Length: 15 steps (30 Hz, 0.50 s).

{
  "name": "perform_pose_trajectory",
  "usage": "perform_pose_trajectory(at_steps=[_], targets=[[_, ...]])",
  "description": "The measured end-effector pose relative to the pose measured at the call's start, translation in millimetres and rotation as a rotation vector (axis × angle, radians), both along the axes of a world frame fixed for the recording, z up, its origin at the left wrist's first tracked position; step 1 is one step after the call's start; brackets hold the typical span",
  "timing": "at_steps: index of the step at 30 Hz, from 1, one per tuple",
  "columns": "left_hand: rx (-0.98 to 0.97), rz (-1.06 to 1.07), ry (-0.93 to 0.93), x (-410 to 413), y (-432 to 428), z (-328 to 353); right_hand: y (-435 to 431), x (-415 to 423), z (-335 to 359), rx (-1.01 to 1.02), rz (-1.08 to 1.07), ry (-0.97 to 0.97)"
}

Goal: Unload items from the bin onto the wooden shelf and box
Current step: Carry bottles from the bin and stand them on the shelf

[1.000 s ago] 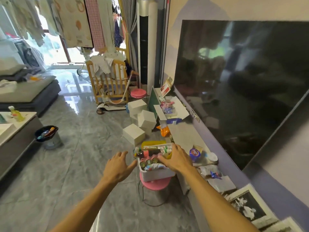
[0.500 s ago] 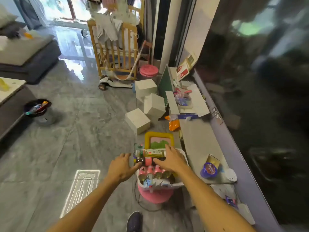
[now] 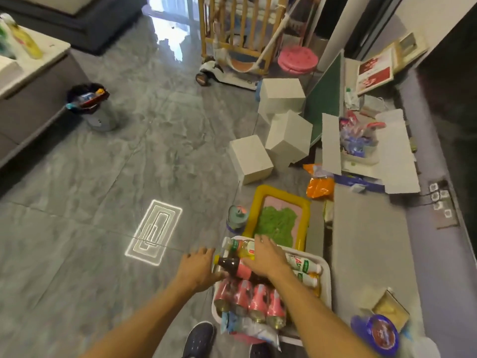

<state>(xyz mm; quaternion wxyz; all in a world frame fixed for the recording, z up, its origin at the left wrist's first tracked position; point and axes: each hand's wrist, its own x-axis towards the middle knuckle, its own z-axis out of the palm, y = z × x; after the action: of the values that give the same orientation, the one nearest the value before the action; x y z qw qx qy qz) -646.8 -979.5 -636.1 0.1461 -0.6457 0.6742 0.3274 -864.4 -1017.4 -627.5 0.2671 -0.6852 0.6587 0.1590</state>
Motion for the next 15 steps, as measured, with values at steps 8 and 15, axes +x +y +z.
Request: perform_pose_trajectory(at_steps=[8, 15], targets=[[0.060, 0.076, 0.080, -20, -17, -84, -33, 22, -113, -0.001, 0.195, -0.037], [0.011, 0.125, 0.130, -25, -7, -97, -42, 22, -125, 0.038, 0.291, 0.049]])
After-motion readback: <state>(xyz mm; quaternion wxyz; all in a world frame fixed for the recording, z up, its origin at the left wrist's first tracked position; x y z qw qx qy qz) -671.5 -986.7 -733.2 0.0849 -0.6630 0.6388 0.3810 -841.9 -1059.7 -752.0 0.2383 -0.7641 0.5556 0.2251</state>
